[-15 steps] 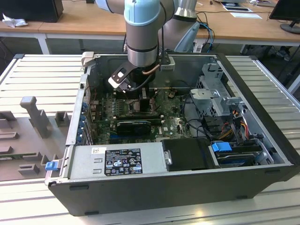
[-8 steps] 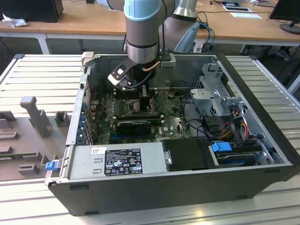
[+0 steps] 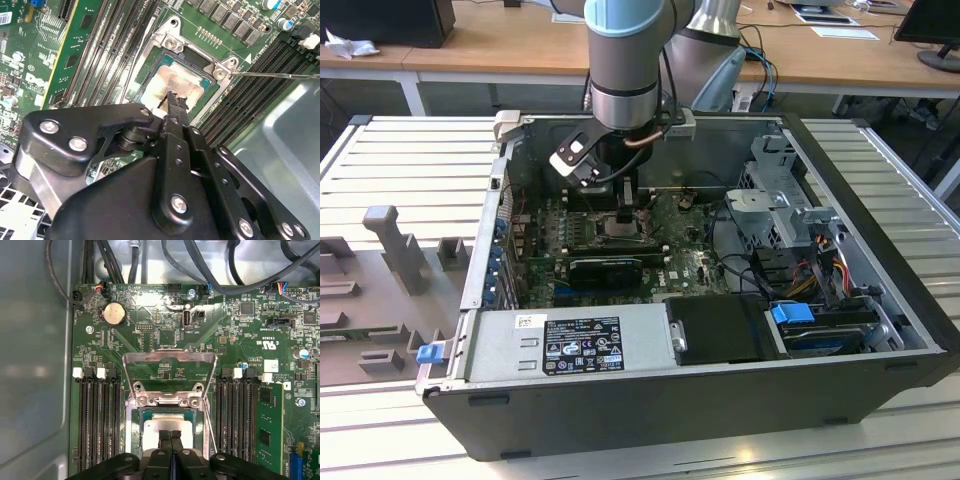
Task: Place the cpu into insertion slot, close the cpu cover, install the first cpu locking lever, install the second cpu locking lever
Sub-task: 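Place the cpu into insertion slot, then close the cpu cover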
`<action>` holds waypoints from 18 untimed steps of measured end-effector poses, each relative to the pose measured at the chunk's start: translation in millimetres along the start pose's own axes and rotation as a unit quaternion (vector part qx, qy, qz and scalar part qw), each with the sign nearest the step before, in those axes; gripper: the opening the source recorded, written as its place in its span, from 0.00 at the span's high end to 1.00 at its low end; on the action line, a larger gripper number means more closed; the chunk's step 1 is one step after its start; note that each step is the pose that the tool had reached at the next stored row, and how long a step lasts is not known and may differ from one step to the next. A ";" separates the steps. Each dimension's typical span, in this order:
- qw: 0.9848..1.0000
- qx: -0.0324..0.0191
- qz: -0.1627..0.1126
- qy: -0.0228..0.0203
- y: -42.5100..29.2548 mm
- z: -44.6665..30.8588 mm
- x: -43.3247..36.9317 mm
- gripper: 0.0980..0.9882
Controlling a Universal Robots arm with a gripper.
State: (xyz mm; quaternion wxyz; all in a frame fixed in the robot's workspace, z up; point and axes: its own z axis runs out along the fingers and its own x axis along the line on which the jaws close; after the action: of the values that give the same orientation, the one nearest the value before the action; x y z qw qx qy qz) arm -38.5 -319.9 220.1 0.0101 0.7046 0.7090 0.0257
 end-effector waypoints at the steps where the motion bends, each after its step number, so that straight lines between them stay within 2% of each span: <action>1: 1.000 0.000 0.000 0.000 0.0 -0.8 0.0 0.99; 13: 1.000 0.000 0.000 0.000 0.4 -5.0 -0.1 0.99; 18: 1.000 0.000 0.000 0.000 3.9 -4.9 -1.3 0.99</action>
State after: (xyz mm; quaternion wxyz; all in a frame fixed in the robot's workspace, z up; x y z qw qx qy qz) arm -34.8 -321.3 225.2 0.0101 0.7047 0.7090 0.0256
